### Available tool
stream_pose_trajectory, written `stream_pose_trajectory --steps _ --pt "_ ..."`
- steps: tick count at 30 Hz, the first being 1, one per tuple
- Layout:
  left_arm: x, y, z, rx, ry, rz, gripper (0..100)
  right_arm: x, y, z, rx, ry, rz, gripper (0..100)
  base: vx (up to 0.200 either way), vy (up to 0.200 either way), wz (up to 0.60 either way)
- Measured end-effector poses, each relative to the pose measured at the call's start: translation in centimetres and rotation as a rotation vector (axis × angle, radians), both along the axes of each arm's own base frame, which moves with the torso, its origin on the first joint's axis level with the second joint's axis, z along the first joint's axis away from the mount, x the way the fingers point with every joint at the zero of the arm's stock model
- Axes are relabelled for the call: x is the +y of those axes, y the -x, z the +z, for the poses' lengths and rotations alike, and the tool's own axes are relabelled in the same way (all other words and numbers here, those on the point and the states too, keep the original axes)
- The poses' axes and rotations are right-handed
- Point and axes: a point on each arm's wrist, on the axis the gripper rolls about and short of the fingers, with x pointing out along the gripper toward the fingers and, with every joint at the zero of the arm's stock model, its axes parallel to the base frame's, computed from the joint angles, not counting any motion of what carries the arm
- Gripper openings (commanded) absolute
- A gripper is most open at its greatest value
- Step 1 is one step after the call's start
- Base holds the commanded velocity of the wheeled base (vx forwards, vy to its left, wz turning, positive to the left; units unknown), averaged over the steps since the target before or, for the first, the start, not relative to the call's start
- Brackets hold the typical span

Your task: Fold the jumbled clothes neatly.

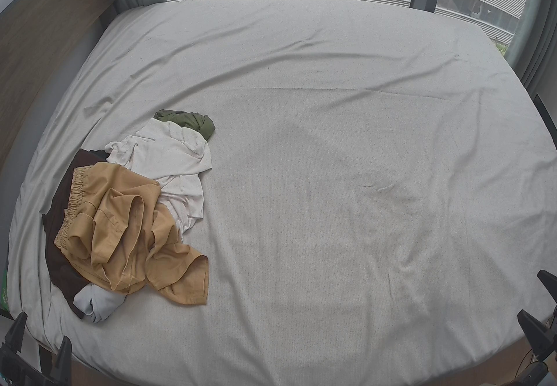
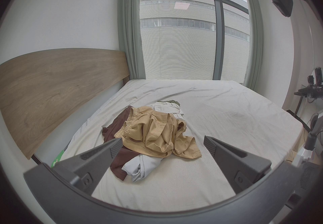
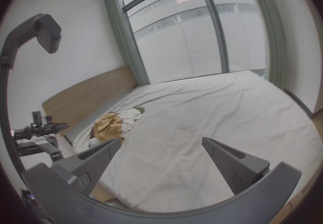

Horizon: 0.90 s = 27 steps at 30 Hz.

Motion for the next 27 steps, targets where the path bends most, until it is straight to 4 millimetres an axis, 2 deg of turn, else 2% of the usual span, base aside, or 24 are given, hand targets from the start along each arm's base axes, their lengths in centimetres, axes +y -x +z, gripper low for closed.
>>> stream_pose_trajectory --steps 8,14,20,27 --pt "0.0 0.0 0.0 0.000 0.004 0.001 100 0.8 -3.0 3.0 0.027 -0.022 0.112 100 0.000 0.000 0.00" --pt "0.0 0.0 0.0 0.000 0.006 0.000 100 2.0 -6.2 4.7 0.054 -0.031 0.178 100 0.000 0.000 0.00" --pt "0.0 0.0 0.0 0.000 0.008 0.001 100 3.8 -10.1 5.5 0.083 -0.033 0.235 100 0.000 0.000 0.00" --pt "0.0 0.0 0.0 0.000 0.009 0.000 100 6.4 -14.4 5.2 0.134 -0.023 0.277 100 0.000 0.000 0.00"
